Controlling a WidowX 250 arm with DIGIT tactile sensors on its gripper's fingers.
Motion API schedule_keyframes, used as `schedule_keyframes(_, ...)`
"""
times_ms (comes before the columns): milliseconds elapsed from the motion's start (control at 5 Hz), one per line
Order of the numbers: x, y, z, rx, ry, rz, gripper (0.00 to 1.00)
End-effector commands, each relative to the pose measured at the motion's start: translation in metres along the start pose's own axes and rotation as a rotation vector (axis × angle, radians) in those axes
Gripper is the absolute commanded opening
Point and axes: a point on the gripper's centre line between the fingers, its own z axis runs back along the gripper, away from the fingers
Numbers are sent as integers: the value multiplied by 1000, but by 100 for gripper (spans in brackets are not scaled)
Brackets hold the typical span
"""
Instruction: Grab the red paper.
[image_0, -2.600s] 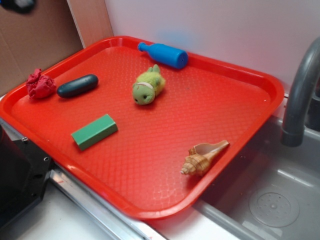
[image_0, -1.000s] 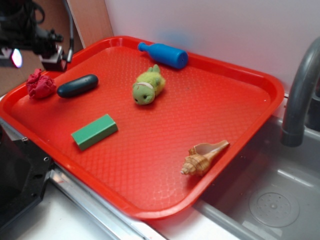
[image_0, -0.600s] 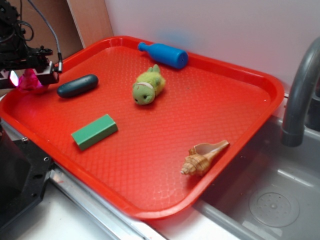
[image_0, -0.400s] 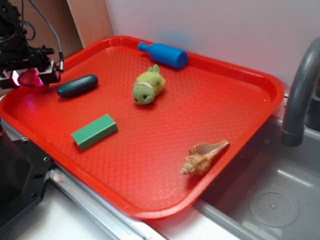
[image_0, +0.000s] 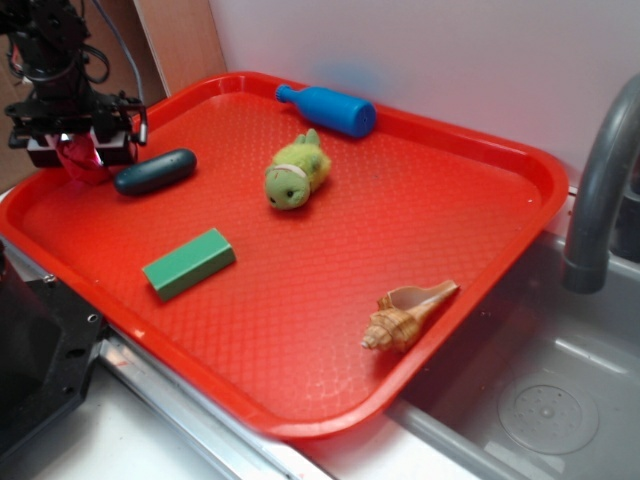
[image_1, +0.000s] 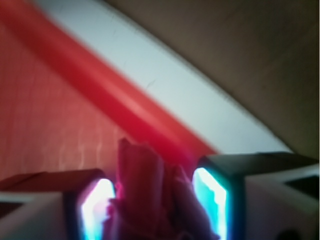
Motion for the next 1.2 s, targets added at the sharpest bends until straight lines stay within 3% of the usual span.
schedule_keyframes(0,-8,3,36,-68,69,-33,0)
schedule_keyframes(200,-24,4,91,-111,34,-185,0)
schedule_keyframes(400,-32,-13,146,-179,-57,-417,0)
schedule_keyframes(600,-29,-33,176,-168,-92,-670,0)
schedule_keyframes(800,-27,-57,182,-168,-68,-806,0)
schedule_keyframes(1000,-23,-57,178,-189,-46,-799,0)
